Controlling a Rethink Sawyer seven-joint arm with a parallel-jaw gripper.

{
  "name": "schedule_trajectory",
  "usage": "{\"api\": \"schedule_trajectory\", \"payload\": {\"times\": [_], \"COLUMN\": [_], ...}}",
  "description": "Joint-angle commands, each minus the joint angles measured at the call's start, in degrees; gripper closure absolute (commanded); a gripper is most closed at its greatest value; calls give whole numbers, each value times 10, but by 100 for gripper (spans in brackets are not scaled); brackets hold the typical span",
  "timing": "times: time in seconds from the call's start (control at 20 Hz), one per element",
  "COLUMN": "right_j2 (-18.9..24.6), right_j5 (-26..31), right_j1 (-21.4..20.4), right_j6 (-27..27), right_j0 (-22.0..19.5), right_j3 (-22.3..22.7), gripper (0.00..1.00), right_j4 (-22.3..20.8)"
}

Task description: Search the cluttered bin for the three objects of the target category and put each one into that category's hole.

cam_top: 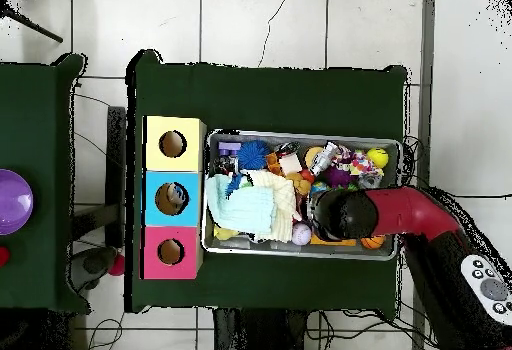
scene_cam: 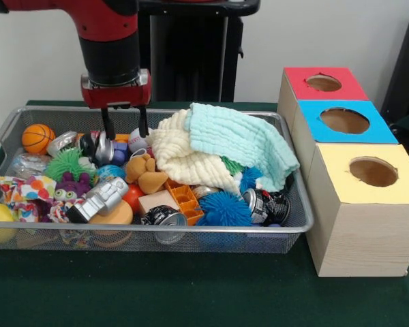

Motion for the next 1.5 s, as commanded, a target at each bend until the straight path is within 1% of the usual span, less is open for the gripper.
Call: {"api": "schedule_trajectory", "payload": {"times": [0.05,0.15,0.3,0.45,0.5,0.65,0.7,0.8,0.85,0.95,1.05,1.2,1.25,1.35,1.5], "right_j2": [52,52,55,52,49,40,38,29,23,16,8,4,5,9,17], "right_j5": [77,80,98,123,123,111,104,102,99,88,71,57,55,53,55], "right_j1": [-61,-72,-82,-95,-97,-96,-93,-81,-72,-57,-44,-27,-11,-1,8], "right_j6": [-128,-117,-128,-169,-173,-194,-193,-203,-212,-219,-207,-198,-203,-217,-239], "right_j0": [-3,-3,-1,6,8,14,14,20,25,28,27,25,23,12,-4], "right_j3": [16,17,14,8,7,2,2,-5,-11,-20,-27,-43,-59,-71,-86], "gripper": [0,0,0,0,0,0,0,0,0,0,0,0,0,0,0], "right_j4": [35,43,49,27,20,-29,-39,-73,-99,-137,-168,-205,-218,-229,-235]}}
